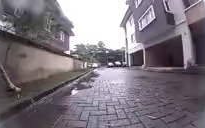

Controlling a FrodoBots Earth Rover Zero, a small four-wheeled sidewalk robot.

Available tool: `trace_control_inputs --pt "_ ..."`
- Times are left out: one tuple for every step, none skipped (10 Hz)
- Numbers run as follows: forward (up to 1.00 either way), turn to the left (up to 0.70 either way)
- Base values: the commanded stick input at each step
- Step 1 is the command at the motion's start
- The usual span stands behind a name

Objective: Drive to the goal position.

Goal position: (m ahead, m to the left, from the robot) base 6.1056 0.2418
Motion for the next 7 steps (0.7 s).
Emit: trace_control_inputs --pt "0.85 0.0" --pt "0.85 0.0" --pt "0.85 0.0" --pt "0.85 0.0" --pt "0.85 0.0" --pt "0.85 0.0" --pt "0.85 0.0"
